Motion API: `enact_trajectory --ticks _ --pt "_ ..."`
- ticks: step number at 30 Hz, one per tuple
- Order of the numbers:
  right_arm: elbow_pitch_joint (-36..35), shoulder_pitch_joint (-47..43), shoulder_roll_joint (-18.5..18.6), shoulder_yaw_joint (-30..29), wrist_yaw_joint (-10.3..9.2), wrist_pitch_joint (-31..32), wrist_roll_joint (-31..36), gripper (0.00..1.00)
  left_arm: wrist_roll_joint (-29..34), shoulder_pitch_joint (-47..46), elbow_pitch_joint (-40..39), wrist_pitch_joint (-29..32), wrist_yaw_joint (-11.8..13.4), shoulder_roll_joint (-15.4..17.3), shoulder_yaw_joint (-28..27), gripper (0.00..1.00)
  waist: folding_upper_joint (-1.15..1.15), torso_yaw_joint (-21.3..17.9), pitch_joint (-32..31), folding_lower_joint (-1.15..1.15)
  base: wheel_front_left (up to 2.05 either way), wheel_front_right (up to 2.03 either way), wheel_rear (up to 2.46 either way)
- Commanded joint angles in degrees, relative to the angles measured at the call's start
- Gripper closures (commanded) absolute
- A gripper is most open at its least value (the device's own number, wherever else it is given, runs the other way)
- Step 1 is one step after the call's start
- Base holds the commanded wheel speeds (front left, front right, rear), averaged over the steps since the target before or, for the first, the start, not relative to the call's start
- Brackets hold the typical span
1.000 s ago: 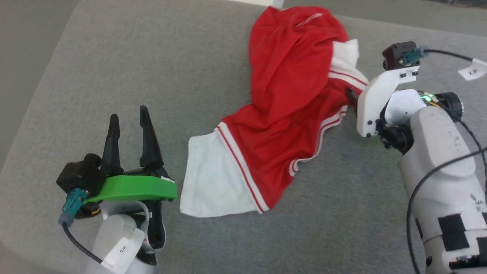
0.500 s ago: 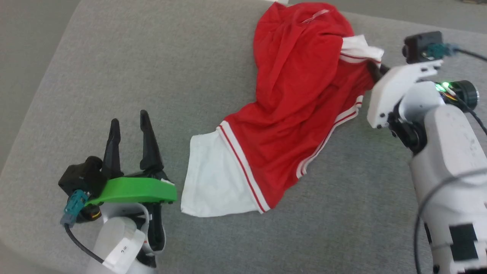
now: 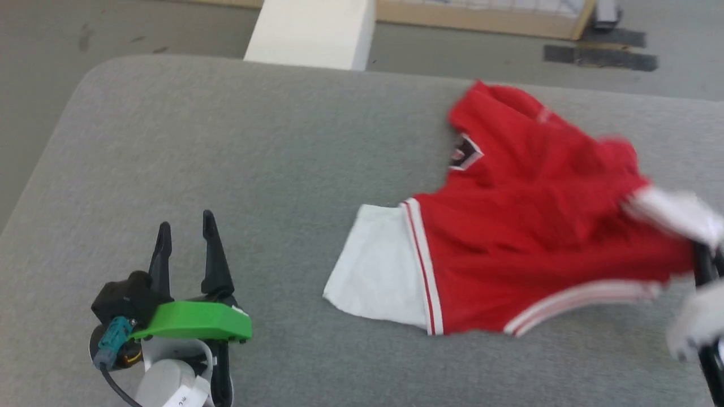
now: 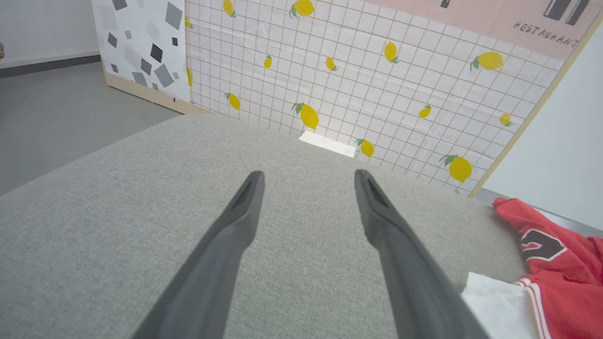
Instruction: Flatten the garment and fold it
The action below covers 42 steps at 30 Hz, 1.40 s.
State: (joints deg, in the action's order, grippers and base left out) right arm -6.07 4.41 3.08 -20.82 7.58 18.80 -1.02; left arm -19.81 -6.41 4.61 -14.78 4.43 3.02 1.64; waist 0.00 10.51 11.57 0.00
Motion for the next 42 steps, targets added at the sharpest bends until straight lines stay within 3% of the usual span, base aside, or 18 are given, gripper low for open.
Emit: enact_trajectory --ticks 1,7,10,11,12,13,20,27,33,37,38,39,41,42 --pt "-0.6 -3.5 -0.1 -1.1 -0.09 3.7 -2.8 1.0 0.5 1.0 0.3 -0.2 -0.6 -0.1 -0.2 0.0 0.0 -3.8 -3.5 0.0 0.0 0.0 0.0" --pt "1.1 -12.4 -0.2 -2.8 -0.09 16.7 -10.6 1.0 1.6 1.8 1.8 -0.2 -1.9 -0.1 0.3 0.0 0.0 -6.1 -5.0 0.0 0.0 0.0 0.0" --pt "2.7 -13.5 -0.2 -2.3 -0.09 18.2 -13.2 1.0 1.5 2.0 3.0 -0.2 -2.5 -0.1 1.4 0.0 0.0 -6.9 -5.6 0.0 0.0 0.0 0.0" --pt "3.5 -13.7 -0.2 -1.9 -0.09 18.0 -13.8 0.87 1.5 2.0 3.7 -0.2 -2.7 -0.1 2.0 0.0 0.0 -7.1 -5.7 0.0 0.0 0.0 0.0" --pt "4.0 -13.7 -0.2 -1.7 -0.09 17.2 -14.2 0.3 1.4 1.9 4.3 -0.2 -2.9 -0.1 2.6 0.0 0.0 -7.3 -5.7 0.0 0.0 0.0 0.0" --pt "4.7 -13.6 -0.2 -1.6 -0.09 15.9 -14.4 0.0 1.2 1.8 5.1 -0.2 -2.9 -0.1 3.5 0.0 0.0 -7.5 -5.7 0.0 0.0 0.0 0.0" --pt "6.4 -13.3 -0.2 -1.3 -0.09 1.3 -15.2 0.0 -0.6 -0.5 11.1 2.7 -2.6 -0.1 9.4 0.0 0.0 -8.8 -5.9 0.0 0.0 0.0 0.0" --pt "5.6 -13.1 -0.2 2.7 -0.09 -12.1 -12.8 0.0 -0.9 -2.7 14.9 12.7 -0.1 -0.1 13.1 0.0 0.0 -12.2 -5.6 0.0 0.0 0.0 0.0" --pt "6.8 -12.1 -0.2 6.6 -0.09 -16.4 -13.0 0.0 0.9 -4.1 18.4 24.1 4.6 1.3 14.1 0.0 0.0 -14.6 -5.2 0.0 0.0 0.0 0.0" --pt "7.3 -11.9 -0.2 7.9 -0.09 -17.2 -13.5 0.0 0.3 -3.7 19.1 31.6 5.4 1.7 15.0 0.0 0.0 -15.4 -5.0 0.0 0.0 0.0 0.0" --pt "7.4 -11.9 -0.2 8.2 -0.09 -17.2 -13.5 0.0 -0.2 -3.3 19.1 34.0 4.9 1.7 15.5 0.05 0.0 -15.6 -4.9 0.0 0.0 0.0 0.0" --pt "7.4 -11.9 -0.2 8.3 -0.09 -17.2 -13.5 0.0 -0.5 -2.9 18.9 35.8 4.4 1.8 16.1 0.47 0.0 -15.6 -4.9 0.0 0.0 0.0 0.0" --pt "7.4 -12.0 -0.2 8.6 -0.09 -17.1 -13.4 0.0 -1.2 -2.2 18.0 38.5 3.3 2.0 16.9 1.0 0.0 -15.6 -4.8 0.0 0.0 0.0 0.0" --pt "7.3 -12.0 -0.2 8.7 -0.09 -17.0 -13.3 0.0 -1.3 -1.9 17.3 39.4 3.0 2.2 17.3 1.0 0.0 -15.6 -4.8 0.0 0.0 0.0 0.0"
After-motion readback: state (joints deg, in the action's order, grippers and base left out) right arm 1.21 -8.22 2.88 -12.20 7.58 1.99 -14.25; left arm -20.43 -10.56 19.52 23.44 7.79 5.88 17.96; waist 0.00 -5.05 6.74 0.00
